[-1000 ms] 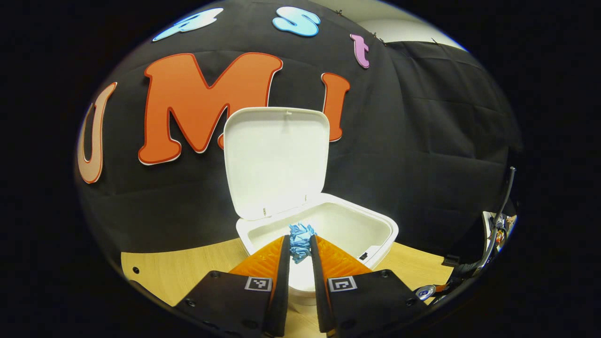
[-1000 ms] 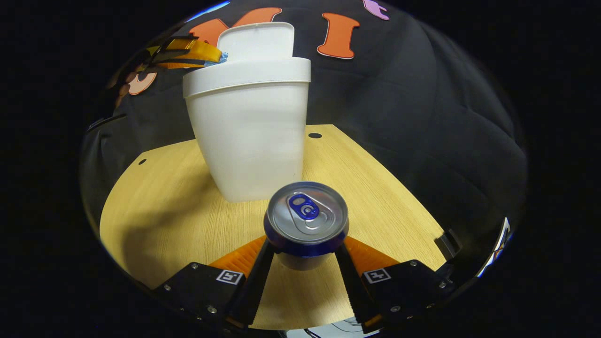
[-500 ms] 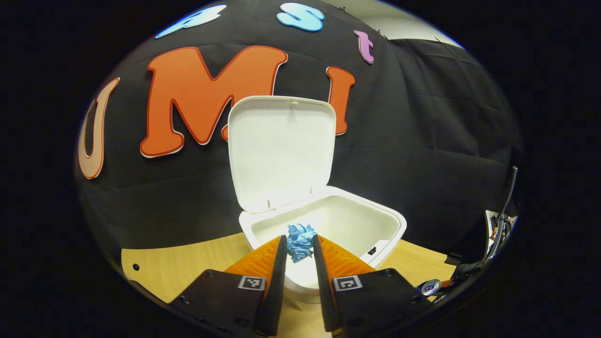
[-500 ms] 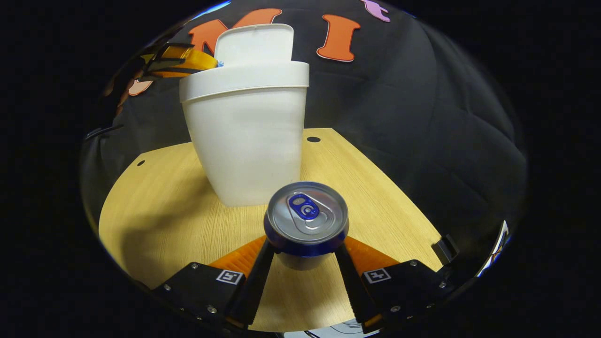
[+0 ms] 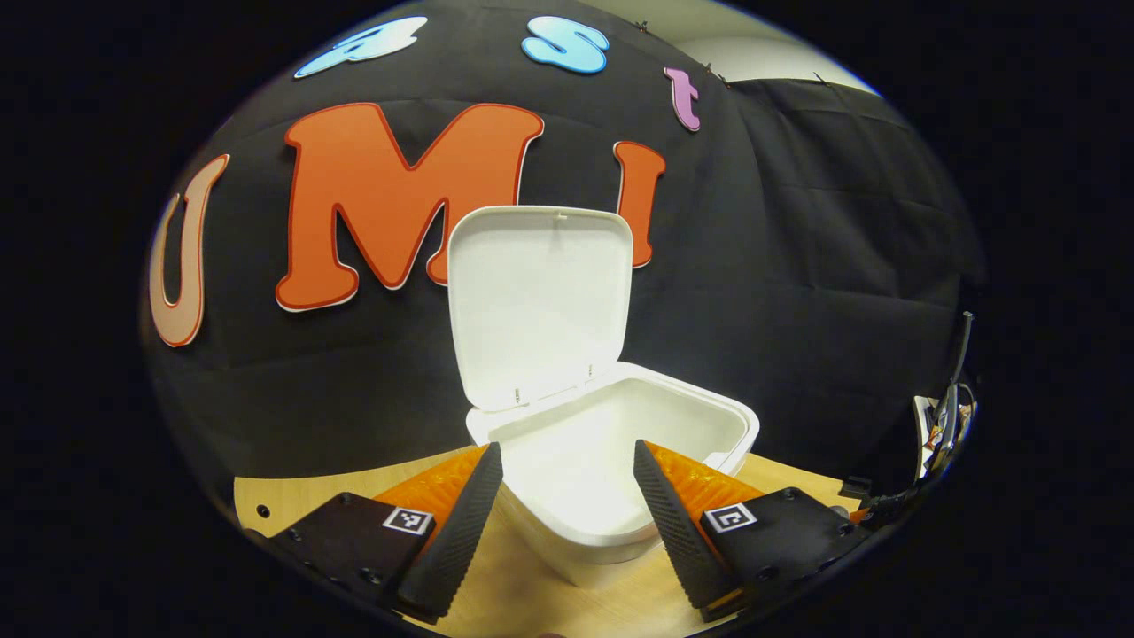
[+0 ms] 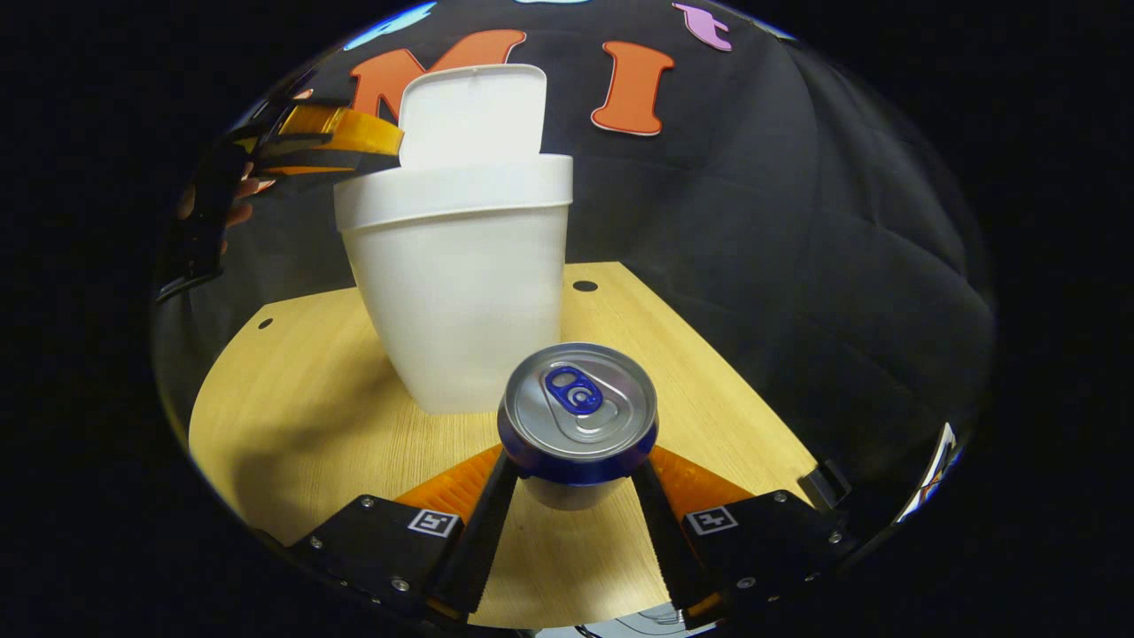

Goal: Press the lid of the desktop garbage bin to open it, pick up the crumpled paper on the desktop and throw it into the bin, then pick up the pop can on the desktop and drop it into the bin, and finally close the garbage bin lid.

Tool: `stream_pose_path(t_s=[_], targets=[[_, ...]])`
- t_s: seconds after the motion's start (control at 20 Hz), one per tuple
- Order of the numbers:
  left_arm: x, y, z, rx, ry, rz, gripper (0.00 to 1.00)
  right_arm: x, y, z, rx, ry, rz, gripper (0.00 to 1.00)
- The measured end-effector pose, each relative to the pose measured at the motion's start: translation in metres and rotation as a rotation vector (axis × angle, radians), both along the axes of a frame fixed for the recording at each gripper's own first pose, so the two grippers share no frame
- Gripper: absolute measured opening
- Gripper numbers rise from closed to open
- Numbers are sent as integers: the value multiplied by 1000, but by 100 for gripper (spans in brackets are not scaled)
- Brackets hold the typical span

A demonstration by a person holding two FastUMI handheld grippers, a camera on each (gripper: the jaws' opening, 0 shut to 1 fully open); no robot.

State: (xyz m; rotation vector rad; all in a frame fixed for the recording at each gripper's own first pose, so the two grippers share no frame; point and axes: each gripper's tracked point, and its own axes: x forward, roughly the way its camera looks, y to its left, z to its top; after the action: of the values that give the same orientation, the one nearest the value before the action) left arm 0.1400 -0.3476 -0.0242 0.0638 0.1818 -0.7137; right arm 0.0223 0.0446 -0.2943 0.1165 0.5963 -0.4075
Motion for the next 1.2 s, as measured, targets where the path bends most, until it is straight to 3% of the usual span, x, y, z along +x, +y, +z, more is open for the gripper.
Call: stream_pose_path(t_s=[0.35,0.45,0.5,0.9,1.2], targets=[[-6,51,-14,-9,0,54,98,23,-6,49,-68,-68,16,78],[-9,70,-19,-9,-6,69,98,24,-6,58,-87,-76,29,74],[-9,80,-24,-9,0,83,98,26,-4,62,-95,-75,35,78],[-7,162,-67,-10,78,218,98,45,-4,110,-153,-101,67,78],[-9,222,-84,32,39,292,98,59,-8,150,-186,-135,91,78]])
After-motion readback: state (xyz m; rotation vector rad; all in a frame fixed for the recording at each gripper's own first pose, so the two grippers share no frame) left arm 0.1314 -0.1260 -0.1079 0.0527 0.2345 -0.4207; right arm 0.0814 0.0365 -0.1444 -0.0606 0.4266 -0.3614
